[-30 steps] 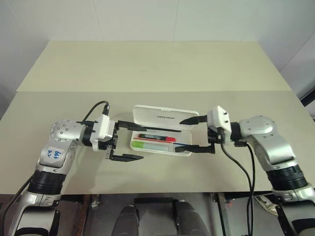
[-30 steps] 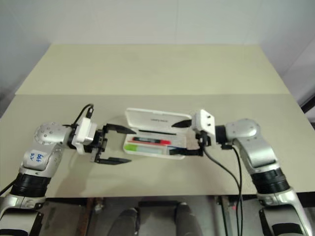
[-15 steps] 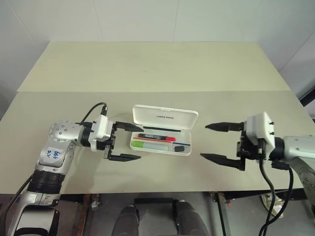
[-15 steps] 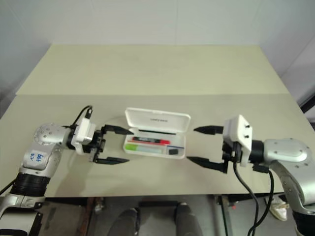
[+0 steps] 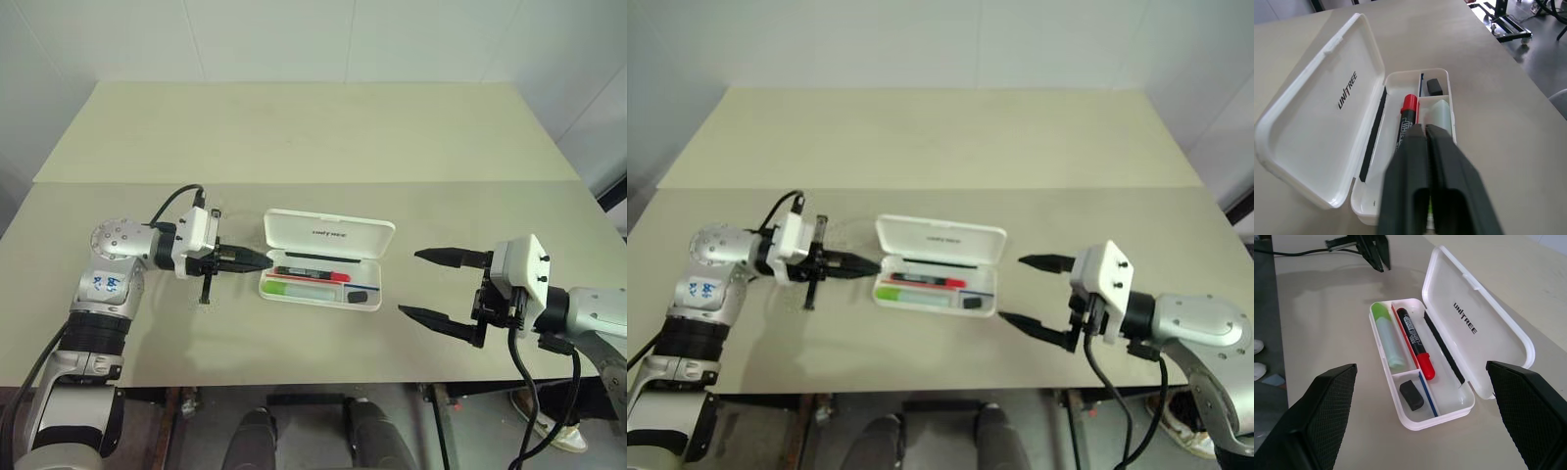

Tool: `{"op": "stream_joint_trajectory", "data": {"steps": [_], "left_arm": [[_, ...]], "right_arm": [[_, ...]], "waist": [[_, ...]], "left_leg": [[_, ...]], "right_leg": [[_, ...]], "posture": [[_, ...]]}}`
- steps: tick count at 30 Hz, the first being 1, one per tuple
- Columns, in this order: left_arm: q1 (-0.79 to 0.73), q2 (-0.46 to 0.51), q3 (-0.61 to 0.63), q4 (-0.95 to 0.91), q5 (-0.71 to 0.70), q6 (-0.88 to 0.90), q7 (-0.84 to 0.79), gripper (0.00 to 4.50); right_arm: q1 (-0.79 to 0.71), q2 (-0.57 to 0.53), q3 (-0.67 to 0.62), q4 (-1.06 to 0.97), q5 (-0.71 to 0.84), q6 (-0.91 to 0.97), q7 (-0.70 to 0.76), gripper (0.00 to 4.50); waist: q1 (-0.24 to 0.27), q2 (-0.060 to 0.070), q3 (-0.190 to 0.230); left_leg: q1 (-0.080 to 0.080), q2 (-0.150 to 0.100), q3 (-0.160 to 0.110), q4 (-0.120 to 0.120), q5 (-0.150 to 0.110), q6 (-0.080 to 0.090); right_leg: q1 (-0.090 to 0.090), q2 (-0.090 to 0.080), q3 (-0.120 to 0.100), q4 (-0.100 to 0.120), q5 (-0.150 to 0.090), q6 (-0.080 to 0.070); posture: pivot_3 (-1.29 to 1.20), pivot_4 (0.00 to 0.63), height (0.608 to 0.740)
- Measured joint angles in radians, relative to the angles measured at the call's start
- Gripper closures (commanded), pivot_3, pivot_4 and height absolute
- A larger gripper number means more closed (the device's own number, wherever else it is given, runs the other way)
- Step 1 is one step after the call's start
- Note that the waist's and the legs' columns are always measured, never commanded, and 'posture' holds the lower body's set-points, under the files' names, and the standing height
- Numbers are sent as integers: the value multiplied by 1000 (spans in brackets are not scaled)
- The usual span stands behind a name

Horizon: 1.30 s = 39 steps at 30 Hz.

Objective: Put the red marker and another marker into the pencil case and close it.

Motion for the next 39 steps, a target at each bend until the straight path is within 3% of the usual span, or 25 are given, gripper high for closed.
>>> {"op": "stream_joint_trajectory", "data": {"steps": [6, 25, 39], "left_arm": [[66, -4, -31, -35, 12, -19, -33, 4465], [69, -37, -95, -1, 150, -98, 43, 4465], [68, -75, -111, 7, 170, -90, 78, 4465]], "right_arm": [[-4, 7, 34, 0, -12, -2, -32, 0], [-47, 14, 68, -1, -7, -2, -87, 0], [-53, 15, 69, -12, -1, -1, -105, 0]], "waist": [[0, 0, 0], [1, 0, 0], [0, 0, 0]], "left_leg": [[0, 0, 0, 0, 0, 0], [0, 0, 0, 0, 0, 0], [0, 0, 0, 0, 0, 0]], "right_leg": [[0, 0, 0, 0, 0, -1], [0, 0, 0, 0, 0, -1], [0, 0, 0, 0, 0, 0]], "posture": [[0, 150, 740], [0, 150, 740], [0, 150, 740]]}}
